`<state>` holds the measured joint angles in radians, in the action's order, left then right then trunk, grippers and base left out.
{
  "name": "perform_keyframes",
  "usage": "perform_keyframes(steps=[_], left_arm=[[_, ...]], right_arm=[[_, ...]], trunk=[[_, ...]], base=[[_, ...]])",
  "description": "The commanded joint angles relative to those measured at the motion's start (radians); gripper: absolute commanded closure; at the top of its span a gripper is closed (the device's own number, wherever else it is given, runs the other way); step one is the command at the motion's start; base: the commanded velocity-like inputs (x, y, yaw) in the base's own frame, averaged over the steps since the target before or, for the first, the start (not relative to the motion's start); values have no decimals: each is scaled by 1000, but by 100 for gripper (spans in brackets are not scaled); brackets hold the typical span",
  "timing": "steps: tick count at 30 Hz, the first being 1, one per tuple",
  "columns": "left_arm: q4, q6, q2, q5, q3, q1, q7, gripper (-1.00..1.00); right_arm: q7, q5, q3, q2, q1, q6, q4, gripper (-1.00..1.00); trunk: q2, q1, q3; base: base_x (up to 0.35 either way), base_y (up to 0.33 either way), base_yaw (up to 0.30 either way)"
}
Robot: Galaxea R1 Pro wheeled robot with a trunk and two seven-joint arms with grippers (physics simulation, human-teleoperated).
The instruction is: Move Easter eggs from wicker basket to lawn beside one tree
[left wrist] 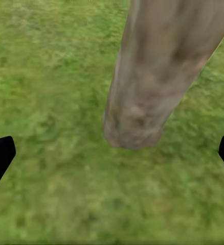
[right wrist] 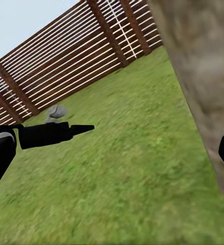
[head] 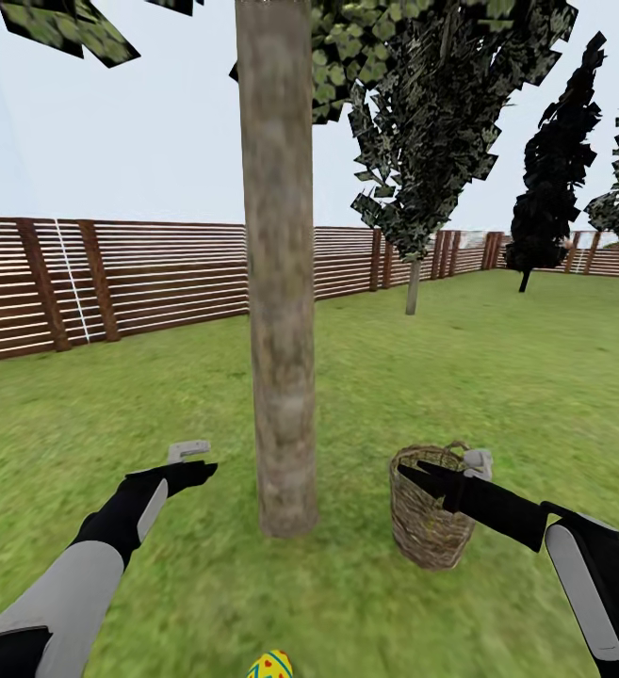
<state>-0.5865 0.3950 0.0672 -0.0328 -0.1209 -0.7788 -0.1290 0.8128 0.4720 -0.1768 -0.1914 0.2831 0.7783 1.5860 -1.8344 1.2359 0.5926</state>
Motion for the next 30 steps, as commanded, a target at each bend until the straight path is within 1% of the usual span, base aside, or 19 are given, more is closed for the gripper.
perform_keyframes(steps=[1, 30], left_arm=[[-1, 7, -1, -3, -3, 0, -2, -100], [-1, 7, -2, -4, 1, 0, 5, -100]], right_arm=[[2, 3, -1, 0, 1, 6, 0, -100], [1, 3, 5, 3, 1, 8, 0, -100]], trunk=[[7, -4, -2], [210, -115, -93]], base=[[0, 0, 0], [0, 0, 0]])
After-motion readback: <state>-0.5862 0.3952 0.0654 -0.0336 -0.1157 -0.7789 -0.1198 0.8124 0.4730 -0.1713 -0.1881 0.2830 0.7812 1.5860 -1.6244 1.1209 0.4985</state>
